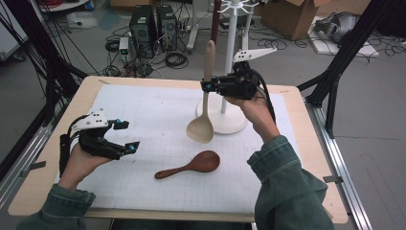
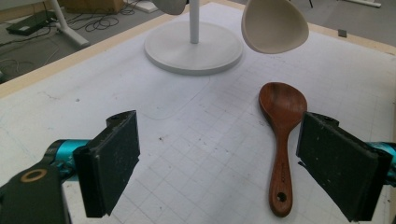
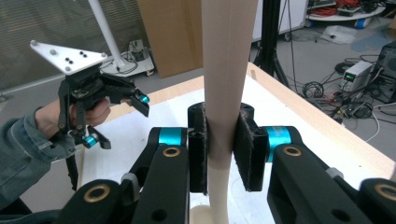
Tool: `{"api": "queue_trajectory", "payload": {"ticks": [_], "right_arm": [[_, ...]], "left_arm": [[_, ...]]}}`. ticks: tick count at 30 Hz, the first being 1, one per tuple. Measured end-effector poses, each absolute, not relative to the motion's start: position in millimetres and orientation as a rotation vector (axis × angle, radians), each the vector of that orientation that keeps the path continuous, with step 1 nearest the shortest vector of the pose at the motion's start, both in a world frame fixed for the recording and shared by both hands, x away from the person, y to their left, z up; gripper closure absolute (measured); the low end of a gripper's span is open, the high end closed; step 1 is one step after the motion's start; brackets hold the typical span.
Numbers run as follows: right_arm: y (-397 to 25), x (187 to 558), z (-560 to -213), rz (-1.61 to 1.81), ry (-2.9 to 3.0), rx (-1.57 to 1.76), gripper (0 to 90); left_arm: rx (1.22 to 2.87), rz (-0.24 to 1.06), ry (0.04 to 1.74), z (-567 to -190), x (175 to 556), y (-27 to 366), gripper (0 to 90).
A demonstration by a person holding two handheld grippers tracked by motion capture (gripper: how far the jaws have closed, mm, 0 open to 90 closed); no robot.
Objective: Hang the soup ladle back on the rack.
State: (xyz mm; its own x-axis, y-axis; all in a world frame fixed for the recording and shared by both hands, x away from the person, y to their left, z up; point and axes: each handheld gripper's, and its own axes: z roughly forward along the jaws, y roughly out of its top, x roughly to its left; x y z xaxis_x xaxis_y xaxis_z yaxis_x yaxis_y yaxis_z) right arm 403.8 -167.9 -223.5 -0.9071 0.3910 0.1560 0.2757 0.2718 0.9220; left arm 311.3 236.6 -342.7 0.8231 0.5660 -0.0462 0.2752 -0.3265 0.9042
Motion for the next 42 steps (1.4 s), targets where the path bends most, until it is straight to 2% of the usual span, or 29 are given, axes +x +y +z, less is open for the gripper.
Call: {"api": "queue_trajectory", "payload": {"ticks": [26, 42], "right_arm": [[-162, 447, -183, 1.624, 2.362, 0.744, 77.1], [-165, 465, -180, 1.582, 2.335, 0.833, 77.1]], "left_arm": [[1.909, 0.351, 0.644, -342, 312, 240, 9.4], [1.911, 0.348, 0.634, -340, 311, 241, 9.4]]}}
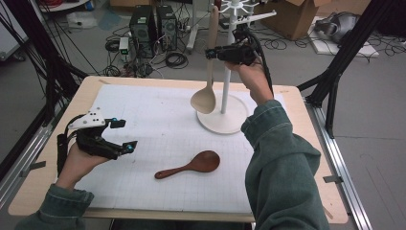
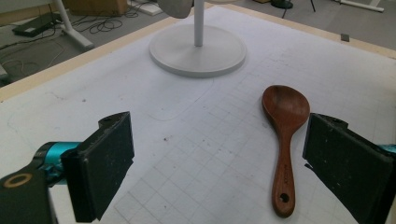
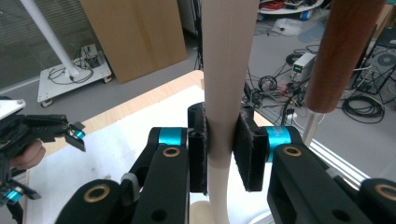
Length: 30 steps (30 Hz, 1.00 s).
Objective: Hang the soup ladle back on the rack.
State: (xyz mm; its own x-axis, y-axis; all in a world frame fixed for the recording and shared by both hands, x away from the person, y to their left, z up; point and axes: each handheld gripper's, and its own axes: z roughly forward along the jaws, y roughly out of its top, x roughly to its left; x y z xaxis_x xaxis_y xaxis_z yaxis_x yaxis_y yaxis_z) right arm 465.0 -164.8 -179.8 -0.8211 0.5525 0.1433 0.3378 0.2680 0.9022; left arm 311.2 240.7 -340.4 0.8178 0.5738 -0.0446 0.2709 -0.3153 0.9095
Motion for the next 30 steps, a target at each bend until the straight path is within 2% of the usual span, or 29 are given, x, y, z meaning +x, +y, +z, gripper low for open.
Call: {"api": "queue_trajectory", "payload": {"ticks": [30], "right_arm": [[-175, 468, -190, 1.538, 2.248, 0.936, 76.6]], "left_arm": [[1.902, 0.348, 0.630, -338, 309, 242, 9.4]]}}
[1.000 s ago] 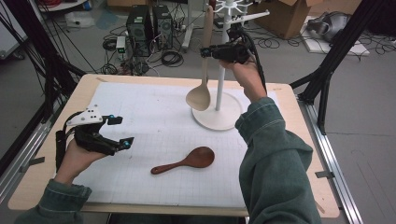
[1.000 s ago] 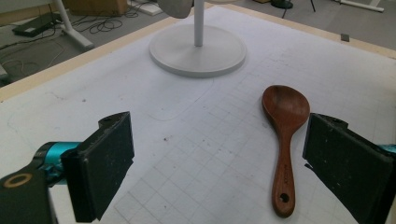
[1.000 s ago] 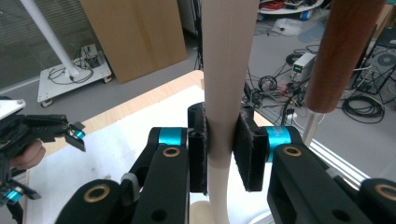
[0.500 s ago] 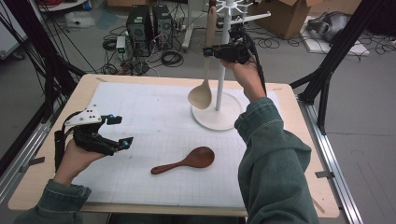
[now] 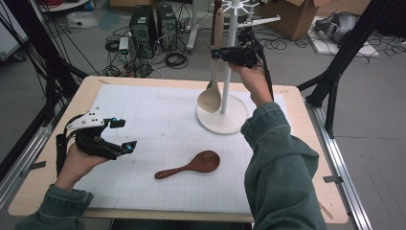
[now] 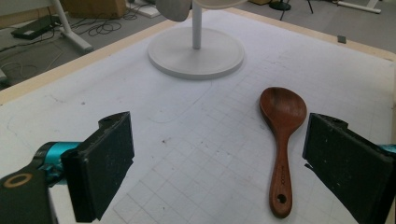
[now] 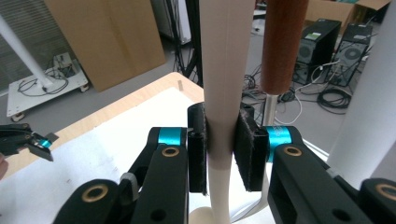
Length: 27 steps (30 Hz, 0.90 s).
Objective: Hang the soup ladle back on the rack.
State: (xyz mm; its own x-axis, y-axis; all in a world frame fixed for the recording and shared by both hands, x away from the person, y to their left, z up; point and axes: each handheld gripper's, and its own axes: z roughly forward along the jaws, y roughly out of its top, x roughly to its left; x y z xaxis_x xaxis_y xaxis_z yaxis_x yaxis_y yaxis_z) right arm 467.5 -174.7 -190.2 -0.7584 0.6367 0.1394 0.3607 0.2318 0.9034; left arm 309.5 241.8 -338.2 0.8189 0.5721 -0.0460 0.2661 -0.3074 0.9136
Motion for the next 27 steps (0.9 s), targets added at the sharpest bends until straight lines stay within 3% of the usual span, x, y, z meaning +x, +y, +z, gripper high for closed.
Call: {"api": "queue_trajectory", "payload": {"ticks": [27], "right_arm": [[-193, 460, -189, 1.623, 2.219, 0.880, 71.9]], "left_arm": [[1.888, 0.353, 0.632, -336, 311, 250, 9.5]]}}
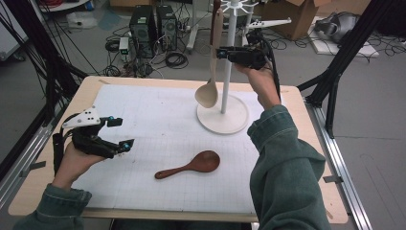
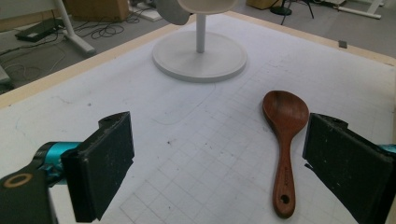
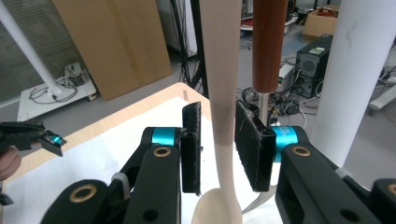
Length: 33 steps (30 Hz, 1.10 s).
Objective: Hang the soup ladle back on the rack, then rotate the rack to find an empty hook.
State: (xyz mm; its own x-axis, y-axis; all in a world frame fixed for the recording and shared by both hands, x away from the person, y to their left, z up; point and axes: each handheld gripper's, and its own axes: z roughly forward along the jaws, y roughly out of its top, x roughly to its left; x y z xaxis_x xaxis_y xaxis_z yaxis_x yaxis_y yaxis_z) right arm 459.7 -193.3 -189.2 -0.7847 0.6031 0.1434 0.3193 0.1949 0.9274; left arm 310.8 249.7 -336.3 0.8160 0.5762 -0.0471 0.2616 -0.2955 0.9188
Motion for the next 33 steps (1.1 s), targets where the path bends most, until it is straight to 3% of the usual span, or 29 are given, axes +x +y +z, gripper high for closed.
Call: {"api": "queue_trajectory", "payload": {"ticks": [11, 25, 33], "right_arm": [[-209, 452, -181, 1.629, 2.234, 0.843, 89.6], [-243, 438, -130, 1.668, 2.116, 0.814, 89.7], [-234, 438, -113, 1.671, 2.085, 0.780, 89.6]], "left_arm": [[1.886, 0.349, 0.635, -337, 312, 248, 9.5], [1.896, 0.345, 0.625, -337, 312, 245, 9.4], [1.890, 0.343, 0.625, -336, 311, 246, 9.5]]}}
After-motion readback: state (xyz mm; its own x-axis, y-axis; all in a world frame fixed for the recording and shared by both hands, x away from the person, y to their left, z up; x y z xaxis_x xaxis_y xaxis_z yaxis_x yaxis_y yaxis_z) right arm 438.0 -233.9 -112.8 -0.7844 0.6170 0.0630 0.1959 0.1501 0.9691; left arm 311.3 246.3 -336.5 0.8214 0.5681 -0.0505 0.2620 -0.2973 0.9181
